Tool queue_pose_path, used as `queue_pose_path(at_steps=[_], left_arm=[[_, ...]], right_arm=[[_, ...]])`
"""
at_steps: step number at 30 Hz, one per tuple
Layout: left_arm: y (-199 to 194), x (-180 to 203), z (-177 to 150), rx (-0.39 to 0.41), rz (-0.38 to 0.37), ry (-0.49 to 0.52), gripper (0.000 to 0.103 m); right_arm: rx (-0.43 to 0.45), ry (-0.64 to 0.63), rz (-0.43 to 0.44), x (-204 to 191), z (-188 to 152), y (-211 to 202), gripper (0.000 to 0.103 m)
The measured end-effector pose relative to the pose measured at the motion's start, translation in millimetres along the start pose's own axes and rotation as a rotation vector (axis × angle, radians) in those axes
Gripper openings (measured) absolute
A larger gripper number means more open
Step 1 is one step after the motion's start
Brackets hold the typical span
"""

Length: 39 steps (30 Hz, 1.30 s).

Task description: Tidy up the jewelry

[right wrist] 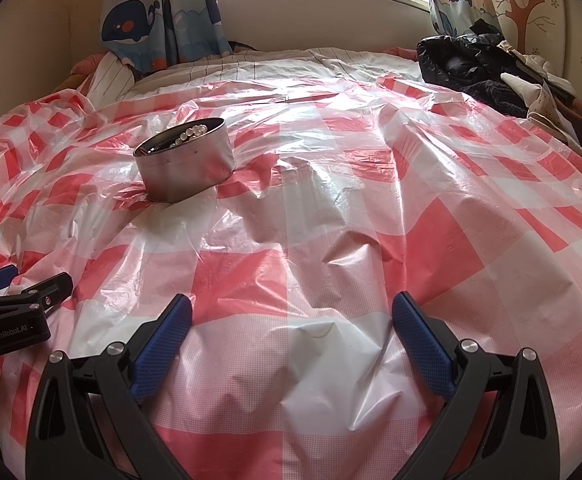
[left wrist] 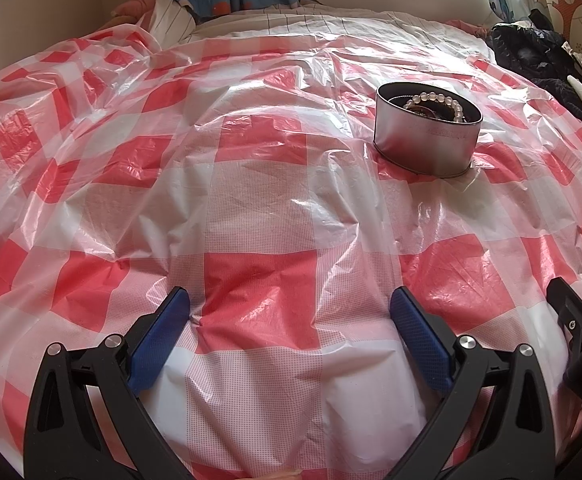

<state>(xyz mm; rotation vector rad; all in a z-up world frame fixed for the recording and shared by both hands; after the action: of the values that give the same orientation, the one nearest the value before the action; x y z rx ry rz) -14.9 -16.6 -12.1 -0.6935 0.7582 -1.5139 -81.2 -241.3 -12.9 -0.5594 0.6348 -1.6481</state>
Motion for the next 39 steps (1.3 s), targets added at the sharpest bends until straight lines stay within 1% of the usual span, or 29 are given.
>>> queue_pose_path(at_steps=[39], left_arm=[[2.5, -1.6, -0.9, 0.009, -0.005, 0.002, 0.097]], right_arm=[[0.001, 0.0, 0.0, 0.6, 0.3, 1.1, 0.096]])
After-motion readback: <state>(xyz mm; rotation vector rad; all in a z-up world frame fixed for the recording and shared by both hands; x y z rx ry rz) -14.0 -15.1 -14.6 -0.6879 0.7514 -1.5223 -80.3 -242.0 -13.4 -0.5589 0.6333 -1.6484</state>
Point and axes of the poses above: each gripper's, at about its wrist camera, not at the fingertips, and y roughly the way its jaws point, x to its right, z to its top, the point moved 2 cm from there along y, roughly the way its jaws point, and after that the axes turned 1 degree about -z, right-handed, at the moved point
